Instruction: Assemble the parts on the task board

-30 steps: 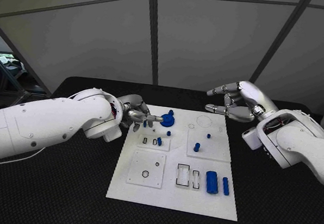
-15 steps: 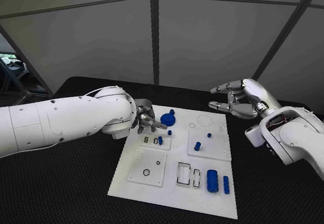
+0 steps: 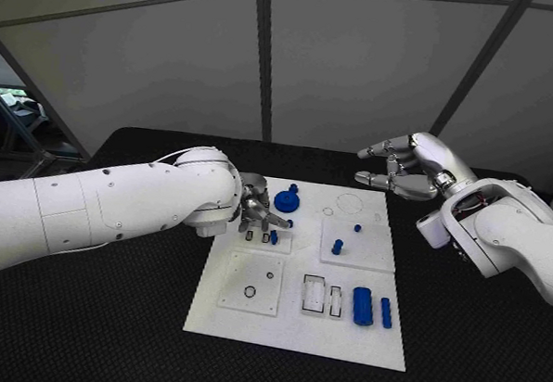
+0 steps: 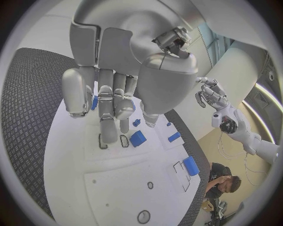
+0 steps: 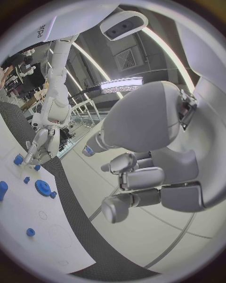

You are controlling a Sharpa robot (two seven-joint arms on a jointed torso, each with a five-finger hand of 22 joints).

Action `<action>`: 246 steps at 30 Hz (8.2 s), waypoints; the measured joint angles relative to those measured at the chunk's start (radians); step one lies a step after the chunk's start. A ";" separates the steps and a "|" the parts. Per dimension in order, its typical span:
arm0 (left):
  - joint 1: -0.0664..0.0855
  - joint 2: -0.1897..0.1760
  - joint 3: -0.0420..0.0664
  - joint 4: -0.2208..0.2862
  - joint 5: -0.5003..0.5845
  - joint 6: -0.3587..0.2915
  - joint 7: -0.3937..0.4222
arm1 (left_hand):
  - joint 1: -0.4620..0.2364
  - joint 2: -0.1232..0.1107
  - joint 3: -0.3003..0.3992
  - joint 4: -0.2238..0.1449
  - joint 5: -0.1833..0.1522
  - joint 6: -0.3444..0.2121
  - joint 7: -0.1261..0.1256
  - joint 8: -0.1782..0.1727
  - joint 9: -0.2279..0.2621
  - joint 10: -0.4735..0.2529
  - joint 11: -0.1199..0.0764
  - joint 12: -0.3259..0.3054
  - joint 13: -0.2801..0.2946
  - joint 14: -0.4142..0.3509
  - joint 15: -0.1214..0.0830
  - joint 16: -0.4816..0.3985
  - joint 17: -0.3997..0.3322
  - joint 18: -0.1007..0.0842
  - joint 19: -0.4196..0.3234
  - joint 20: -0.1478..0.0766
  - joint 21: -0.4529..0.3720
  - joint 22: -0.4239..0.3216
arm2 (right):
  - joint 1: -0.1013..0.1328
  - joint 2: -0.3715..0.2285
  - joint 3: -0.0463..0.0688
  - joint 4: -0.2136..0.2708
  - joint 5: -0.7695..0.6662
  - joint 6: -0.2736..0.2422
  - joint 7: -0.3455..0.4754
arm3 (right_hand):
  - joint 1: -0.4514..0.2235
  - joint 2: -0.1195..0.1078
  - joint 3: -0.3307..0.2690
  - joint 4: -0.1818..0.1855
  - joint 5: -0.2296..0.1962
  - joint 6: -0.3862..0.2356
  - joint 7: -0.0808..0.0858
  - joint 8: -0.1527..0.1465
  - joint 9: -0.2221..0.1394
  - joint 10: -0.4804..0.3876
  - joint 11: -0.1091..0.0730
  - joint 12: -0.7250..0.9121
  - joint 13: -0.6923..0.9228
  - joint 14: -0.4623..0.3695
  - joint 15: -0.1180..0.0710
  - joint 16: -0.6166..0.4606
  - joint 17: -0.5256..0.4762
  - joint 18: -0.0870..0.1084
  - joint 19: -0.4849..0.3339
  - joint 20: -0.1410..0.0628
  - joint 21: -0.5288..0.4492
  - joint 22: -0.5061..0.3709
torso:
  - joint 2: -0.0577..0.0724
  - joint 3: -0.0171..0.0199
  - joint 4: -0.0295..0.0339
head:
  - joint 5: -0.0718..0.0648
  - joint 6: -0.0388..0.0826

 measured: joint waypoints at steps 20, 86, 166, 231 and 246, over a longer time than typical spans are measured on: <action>0.000 0.009 -0.003 0.003 -0.003 0.057 -0.006 | 0.022 0.022 0.000 0.000 0.001 -0.008 -0.001 0.016 0.029 0.000 0.000 0.009 0.008 0.000 0.000 -0.004 0.009 0.000 0.000 0.000 0.000 0.007 | 0.000 0.012 0.000 -0.013 0.000 0.011 -0.012 | 0.000 0.000 0.000 0.000 0.011 0.000 0.000 0.004 0.000 0.000 0.000 0.000 -0.001 0.000 0.000 -0.005 0.000 0.000 0.000 0.000 0.000 -0.001 | 0.002 -0.0012 0.0000 | 0.002 -0.009; -0.027 -0.098 -0.003 0.144 0.016 -0.157 0.010 | -0.001 -0.156 0.818 -0.072 0.011 -0.081 -0.010 0.109 0.240 0.013 -0.019 0.012 0.021 0.009 -0.015 -0.058 0.078 0.000 0.007 -0.007 0.008 0.057 | 0.000 0.033 0.000 -0.063 -0.002 0.048 -0.027 | 0.001 0.015 -0.014 0.014 -0.001 0.000 0.000 0.004 -0.002 0.000 0.000 -0.004 -0.008 0.000 0.000 -0.008 0.000 0.000 0.000 0.000 -0.015 -0.014 | 0.002 0.0000 0.0044 | 0.009 -0.025; -0.058 -0.059 -0.002 0.119 -0.162 -0.087 -0.028 | -0.163 -0.186 0.937 -0.210 0.095 -0.086 -0.029 0.191 0.272 0.026 -0.032 0.035 0.020 0.013 -0.019 -0.068 0.093 0.000 0.016 -0.017 0.012 0.069 | 0.000 0.038 -0.001 -0.069 -0.008 0.060 -0.039 | 0.001 0.015 -0.018 0.018 -0.001 0.000 0.000 0.008 -0.001 0.000 0.000 -0.004 -0.009 0.000 0.000 -0.008 0.000 0.000 0.000 0.000 -0.015 -0.015 | 0.004 -0.0003 0.0022 | 0.006 -0.047; -0.060 -0.045 -0.002 0.097 -0.158 -0.090 -0.028 | -0.227 -0.156 0.492 -0.057 0.098 -0.047 -0.036 0.198 0.208 0.042 -0.041 0.070 0.036 0.023 -0.023 -0.081 0.110 0.000 0.036 -0.022 0.016 0.069 | 0.000 0.042 -0.001 -0.078 -0.009 0.061 -0.042 | -0.012 0.012 -0.027 0.027 -0.001 0.000 0.000 0.009 -0.001 0.000 0.000 -0.004 -0.015 0.000 0.000 -0.016 0.000 0.016 0.000 0.000 -0.027 -0.029 | 0.003 -0.0006 0.0031 | -0.001 -0.043; -0.060 -0.045 0.000 0.098 -0.158 -0.090 -0.028 | -0.216 -0.145 0.486 -0.055 0.098 -0.047 -0.036 0.198 0.207 0.042 -0.040 0.074 0.037 0.023 -0.023 -0.081 0.111 0.000 0.036 -0.022 0.016 0.069 | -0.001 0.043 -0.001 -0.081 -0.009 0.062 -0.043 | -0.012 0.012 -0.027 0.027 -0.001 0.000 0.000 0.009 -0.001 0.000 0.000 -0.004 -0.015 0.000 0.000 -0.016 0.000 0.016 0.000 0.000 -0.027 -0.029 | 0.003 -0.0007 0.0042 | 0.000 -0.042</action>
